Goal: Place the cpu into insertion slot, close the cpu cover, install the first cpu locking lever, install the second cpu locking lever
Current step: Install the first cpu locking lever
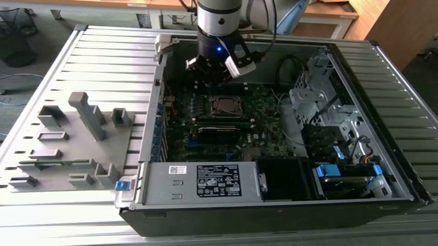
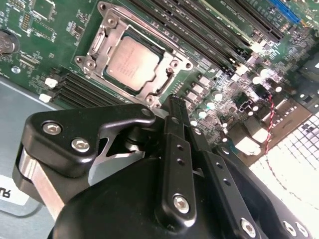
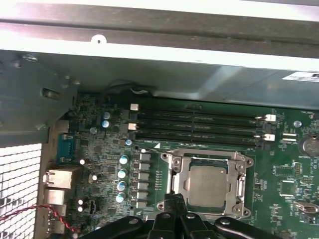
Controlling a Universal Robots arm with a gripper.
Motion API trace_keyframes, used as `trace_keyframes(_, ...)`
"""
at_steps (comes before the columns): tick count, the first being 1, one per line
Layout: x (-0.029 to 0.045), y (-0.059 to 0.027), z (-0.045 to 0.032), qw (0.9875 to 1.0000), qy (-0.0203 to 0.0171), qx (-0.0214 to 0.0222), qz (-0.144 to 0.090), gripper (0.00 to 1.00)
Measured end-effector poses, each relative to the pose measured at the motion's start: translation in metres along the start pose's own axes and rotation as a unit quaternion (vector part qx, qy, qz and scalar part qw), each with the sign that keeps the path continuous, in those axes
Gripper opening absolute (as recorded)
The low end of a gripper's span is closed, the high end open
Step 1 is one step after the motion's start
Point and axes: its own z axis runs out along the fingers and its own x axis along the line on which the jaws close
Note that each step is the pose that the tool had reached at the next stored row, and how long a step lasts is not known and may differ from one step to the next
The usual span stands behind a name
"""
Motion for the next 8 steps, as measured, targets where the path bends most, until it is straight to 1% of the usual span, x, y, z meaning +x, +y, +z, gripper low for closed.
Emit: trace_keyframes(8,0.0091,0.0006,0.0003,1.0,0.0001,0.0015,0.0,0.11)
